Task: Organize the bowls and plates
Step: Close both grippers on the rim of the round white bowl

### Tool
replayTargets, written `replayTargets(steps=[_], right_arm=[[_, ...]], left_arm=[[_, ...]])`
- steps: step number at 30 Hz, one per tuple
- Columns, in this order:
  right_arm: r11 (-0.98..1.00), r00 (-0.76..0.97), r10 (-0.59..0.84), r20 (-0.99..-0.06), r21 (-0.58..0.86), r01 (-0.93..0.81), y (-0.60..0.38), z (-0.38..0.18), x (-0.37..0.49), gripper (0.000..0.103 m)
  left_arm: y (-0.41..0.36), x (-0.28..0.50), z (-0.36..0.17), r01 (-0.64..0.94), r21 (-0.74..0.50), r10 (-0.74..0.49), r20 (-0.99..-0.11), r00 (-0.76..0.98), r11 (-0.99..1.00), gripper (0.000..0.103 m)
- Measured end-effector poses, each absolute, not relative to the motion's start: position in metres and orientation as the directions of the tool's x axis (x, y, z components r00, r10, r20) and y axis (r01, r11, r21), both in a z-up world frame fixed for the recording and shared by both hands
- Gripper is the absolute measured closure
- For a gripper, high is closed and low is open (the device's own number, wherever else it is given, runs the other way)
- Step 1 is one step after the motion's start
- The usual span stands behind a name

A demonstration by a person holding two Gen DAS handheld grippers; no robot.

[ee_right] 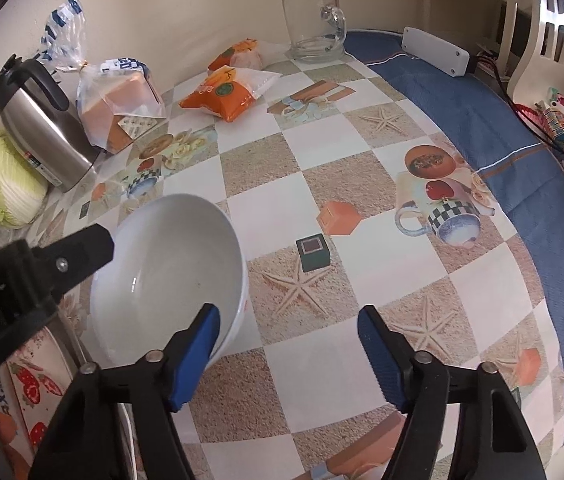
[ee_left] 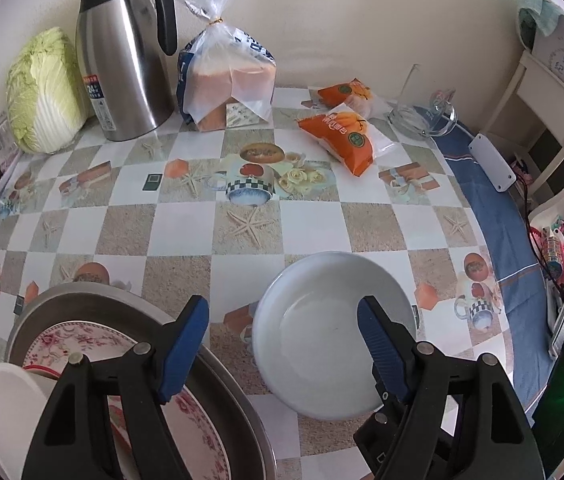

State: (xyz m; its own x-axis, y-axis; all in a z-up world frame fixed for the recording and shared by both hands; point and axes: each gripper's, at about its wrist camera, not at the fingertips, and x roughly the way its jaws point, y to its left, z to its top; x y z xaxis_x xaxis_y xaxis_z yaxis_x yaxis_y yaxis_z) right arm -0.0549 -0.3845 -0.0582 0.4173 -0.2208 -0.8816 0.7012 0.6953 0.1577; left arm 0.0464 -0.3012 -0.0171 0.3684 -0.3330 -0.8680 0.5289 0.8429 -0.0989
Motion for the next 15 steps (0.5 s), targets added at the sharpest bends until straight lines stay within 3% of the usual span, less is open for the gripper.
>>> replayTargets(steps=[15], right_arm=[[0.7,0.481,-0.176,-0.859,0.233,0.675,-0.3758,-0.0575,-0.0476,0.079]], left_arm=[[-0.3004,0.0489,-0.0228,0.535,-0.113,-0.338,-0.877,0.343,0.837,0.026]])
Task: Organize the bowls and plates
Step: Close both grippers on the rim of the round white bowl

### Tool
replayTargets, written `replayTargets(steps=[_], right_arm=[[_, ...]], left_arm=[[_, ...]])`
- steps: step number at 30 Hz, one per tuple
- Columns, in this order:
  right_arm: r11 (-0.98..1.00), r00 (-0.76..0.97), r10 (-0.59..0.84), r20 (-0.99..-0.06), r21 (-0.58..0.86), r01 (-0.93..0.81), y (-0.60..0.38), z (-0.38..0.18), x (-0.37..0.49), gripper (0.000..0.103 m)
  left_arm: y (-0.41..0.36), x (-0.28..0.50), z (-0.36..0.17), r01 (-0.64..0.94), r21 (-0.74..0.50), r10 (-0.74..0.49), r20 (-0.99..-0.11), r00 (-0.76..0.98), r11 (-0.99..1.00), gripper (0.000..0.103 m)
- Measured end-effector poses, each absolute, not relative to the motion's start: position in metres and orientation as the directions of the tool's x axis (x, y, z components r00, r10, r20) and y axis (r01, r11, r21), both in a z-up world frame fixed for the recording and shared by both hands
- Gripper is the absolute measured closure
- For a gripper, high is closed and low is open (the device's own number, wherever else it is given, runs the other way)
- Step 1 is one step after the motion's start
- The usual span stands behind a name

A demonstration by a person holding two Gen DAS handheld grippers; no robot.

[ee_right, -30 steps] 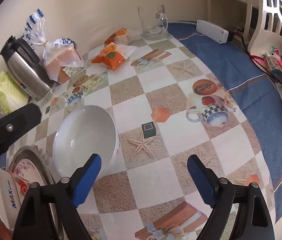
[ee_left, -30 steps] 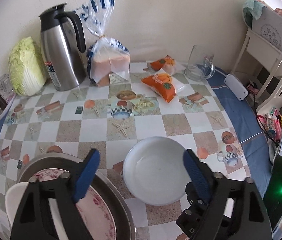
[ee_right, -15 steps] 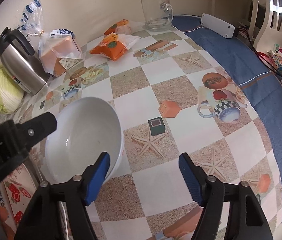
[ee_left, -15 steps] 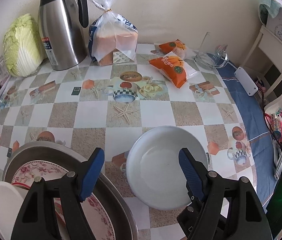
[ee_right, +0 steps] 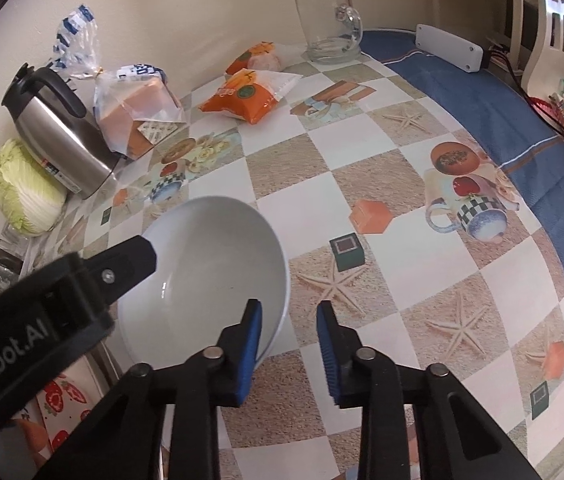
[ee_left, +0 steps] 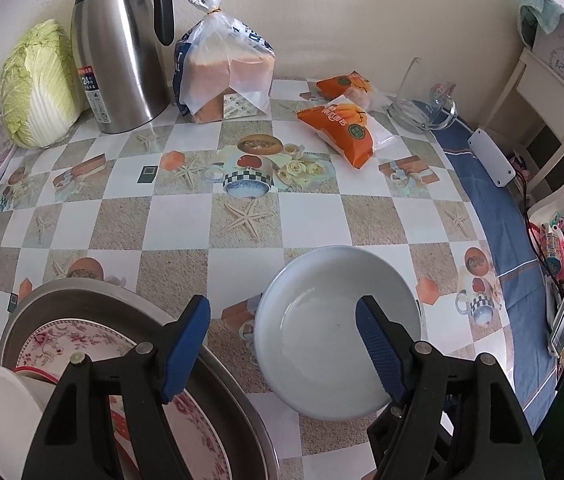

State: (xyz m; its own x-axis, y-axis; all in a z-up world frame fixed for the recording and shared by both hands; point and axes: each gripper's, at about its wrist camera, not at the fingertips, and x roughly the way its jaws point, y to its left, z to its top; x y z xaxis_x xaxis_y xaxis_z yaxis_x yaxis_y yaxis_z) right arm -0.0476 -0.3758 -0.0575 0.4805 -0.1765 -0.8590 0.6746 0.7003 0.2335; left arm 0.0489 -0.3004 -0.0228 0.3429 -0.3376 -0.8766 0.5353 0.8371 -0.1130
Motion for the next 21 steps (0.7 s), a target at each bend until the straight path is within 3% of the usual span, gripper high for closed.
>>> replayTargets(steps=[6,12,15,17,21], right_arm=[[0.703,0.476,-0.195,-0.858,0.216,0.678,-0.376,-0.054,-0.05,0.093],[0.675,0.47,-0.205,-0.859,0.223,0.703,-0.385,-0.053,-0.058,0.094],[0.659,0.471,-0.204,-0.858,0.235,0.715,-0.39,-0.053,-0.062,0.094],[0.649,0.466,-0.209,-0.86,0.234,0.724,-0.393,-0.052,-0.064,0.094],[0.637,0.464,-0.211,-0.86,0.239,0.733,-0.397,-0.052,-0.068,0.094]], left_arm=[[-0.3,0.049,-0.022,0.538,-0.126,-0.348,-0.876,0.333,0.833,0.026],[-0.301,0.049,-0.024,0.537,-0.132,-0.351,-0.876,0.33,0.833,0.027],[-0.301,0.05,-0.026,0.535,-0.148,-0.36,-0.877,0.317,0.832,0.045],[-0.301,0.05,-0.028,0.536,-0.152,-0.361,-0.88,0.309,0.83,0.047],[-0.305,0.048,-0.035,0.548,-0.158,-0.361,-0.888,0.284,0.821,0.061]])
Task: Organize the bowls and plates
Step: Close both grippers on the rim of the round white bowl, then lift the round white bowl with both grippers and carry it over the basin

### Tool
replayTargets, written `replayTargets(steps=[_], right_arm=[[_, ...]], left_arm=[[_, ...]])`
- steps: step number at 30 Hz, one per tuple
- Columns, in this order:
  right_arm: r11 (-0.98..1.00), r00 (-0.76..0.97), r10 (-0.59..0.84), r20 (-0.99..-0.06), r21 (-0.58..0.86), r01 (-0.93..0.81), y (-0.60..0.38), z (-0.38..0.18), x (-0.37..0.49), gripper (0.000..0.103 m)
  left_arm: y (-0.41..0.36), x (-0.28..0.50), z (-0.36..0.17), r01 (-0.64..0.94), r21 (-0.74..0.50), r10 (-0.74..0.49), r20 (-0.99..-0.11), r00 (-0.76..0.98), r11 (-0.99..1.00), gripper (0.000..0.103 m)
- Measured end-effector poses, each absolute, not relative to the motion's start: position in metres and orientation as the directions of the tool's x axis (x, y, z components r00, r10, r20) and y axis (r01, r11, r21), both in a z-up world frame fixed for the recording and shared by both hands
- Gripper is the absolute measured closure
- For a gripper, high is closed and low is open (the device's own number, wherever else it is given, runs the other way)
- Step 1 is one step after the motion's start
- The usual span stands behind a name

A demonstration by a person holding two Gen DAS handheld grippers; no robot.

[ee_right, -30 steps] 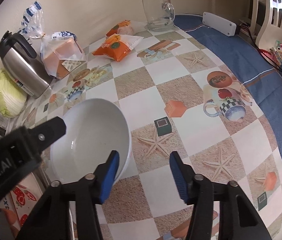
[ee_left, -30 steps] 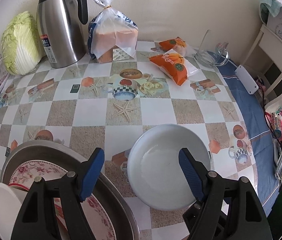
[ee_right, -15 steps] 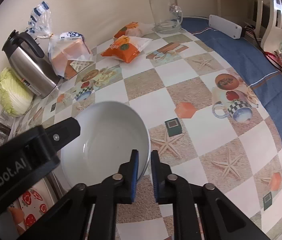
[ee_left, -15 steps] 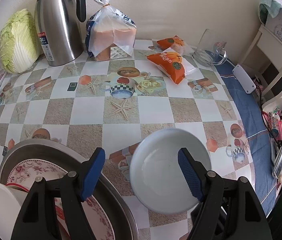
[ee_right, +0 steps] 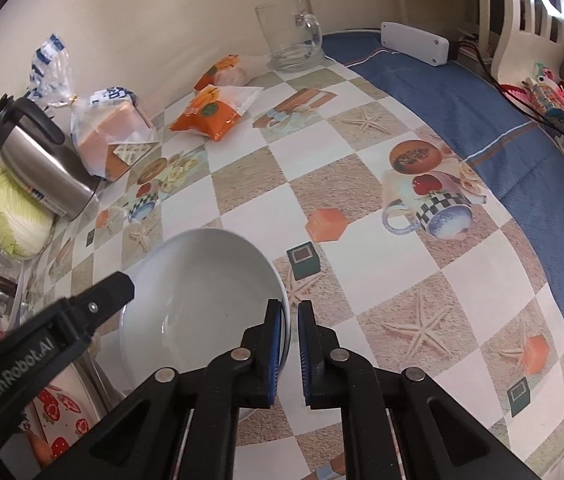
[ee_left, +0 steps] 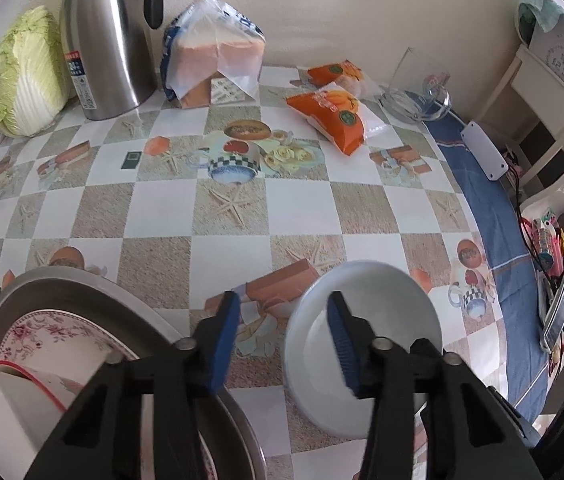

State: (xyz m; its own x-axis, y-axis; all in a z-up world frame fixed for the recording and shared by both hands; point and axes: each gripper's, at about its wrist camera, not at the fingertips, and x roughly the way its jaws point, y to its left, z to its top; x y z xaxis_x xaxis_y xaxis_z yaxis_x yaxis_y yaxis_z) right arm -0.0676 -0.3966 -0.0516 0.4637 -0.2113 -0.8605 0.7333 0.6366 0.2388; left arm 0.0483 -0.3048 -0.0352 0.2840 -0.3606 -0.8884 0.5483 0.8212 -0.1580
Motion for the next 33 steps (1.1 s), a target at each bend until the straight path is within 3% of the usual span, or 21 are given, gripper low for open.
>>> replayTargets(steps=[10,21,33], right_arm=[[0.633,0.462,-0.195,-0.865,0.249,0.733,-0.398,-0.055,-0.068,0.093],[0.651,0.472,-0.178,-0.864,0.256,0.714,-0.395,-0.054,-0.069,0.093],[0.657,0.545,-0.177,-0.819,0.314,0.686,-0.392,-0.019,-0.078,0.093]], left_arm=[[-0.313,0.044,-0.058,0.563,-0.152,-0.334,-0.912,0.236,0.812,0.09],[-0.311,0.044,-0.055,0.576,-0.17,-0.366,-0.898,0.243,0.8,0.092],[-0.3,0.038,-0.011,0.585,-0.182,-0.421,-0.854,0.304,0.79,0.092]])
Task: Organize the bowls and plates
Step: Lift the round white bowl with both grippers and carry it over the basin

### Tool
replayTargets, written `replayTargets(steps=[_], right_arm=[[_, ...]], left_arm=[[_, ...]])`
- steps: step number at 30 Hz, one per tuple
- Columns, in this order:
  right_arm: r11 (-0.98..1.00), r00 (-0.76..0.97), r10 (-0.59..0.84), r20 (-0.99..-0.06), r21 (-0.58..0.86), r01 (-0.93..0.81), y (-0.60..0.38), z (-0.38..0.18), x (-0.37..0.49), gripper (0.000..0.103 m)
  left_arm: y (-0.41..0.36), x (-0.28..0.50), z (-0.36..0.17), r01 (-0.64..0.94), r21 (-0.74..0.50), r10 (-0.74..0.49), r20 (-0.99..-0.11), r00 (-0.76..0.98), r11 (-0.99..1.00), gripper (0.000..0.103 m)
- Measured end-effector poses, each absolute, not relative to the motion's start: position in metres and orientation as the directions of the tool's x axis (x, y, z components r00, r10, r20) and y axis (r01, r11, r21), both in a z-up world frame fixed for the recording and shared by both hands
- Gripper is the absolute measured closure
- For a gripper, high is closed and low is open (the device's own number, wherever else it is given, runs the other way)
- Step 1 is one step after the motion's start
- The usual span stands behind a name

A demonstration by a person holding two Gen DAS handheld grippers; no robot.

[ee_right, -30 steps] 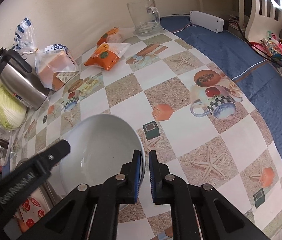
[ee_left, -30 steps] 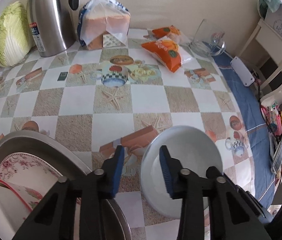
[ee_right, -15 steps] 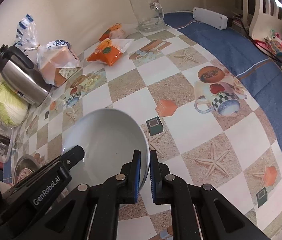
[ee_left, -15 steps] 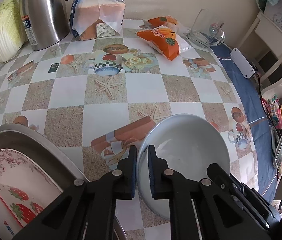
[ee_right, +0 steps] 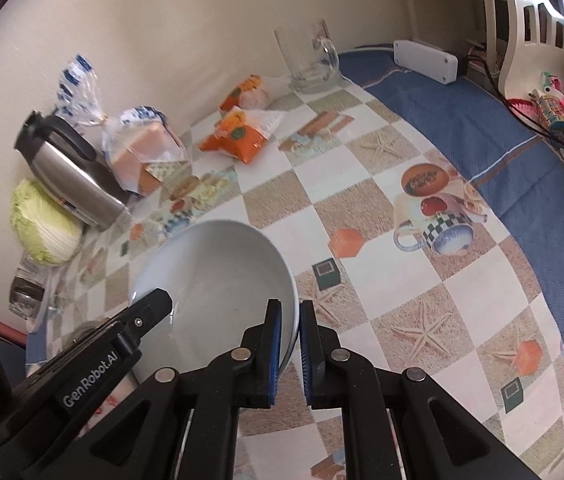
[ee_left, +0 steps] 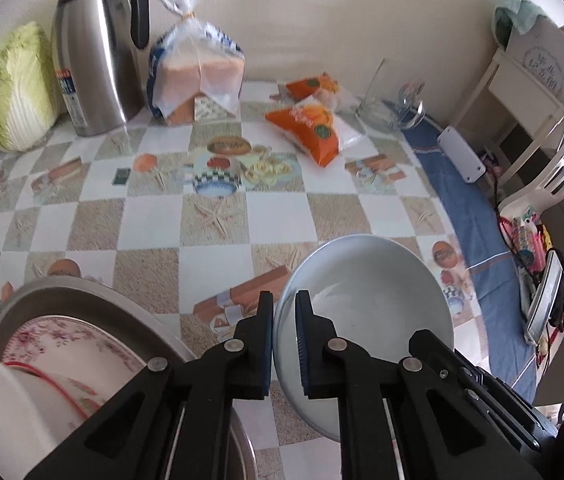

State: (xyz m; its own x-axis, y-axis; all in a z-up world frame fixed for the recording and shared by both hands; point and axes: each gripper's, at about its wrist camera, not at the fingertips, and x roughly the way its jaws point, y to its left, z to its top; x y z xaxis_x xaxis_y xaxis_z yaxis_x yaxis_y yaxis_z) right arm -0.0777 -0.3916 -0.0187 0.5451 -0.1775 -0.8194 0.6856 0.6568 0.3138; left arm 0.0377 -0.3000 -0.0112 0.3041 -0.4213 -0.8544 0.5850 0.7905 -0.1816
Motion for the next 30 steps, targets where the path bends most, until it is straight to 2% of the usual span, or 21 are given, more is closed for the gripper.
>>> replayTargets(steps=[19,30], right_arm=[[0.753,0.657,-0.129,-0.743,0.357,0.552,-0.332,0.047,-0.071,0.093],[0.802,0.7,-0.077,-0.71,0.373,0.467,-0.296,0.065,-0.068,0.093]], left_arm=[[-0.226,0.033,0.057,0.526,-0.171,-0.432,-0.794,0.428,0.833,0.092],[-0.177,0.026,0.072,0.467,-0.187,-0.426,-0.767,0.48,0.864,0.092]])
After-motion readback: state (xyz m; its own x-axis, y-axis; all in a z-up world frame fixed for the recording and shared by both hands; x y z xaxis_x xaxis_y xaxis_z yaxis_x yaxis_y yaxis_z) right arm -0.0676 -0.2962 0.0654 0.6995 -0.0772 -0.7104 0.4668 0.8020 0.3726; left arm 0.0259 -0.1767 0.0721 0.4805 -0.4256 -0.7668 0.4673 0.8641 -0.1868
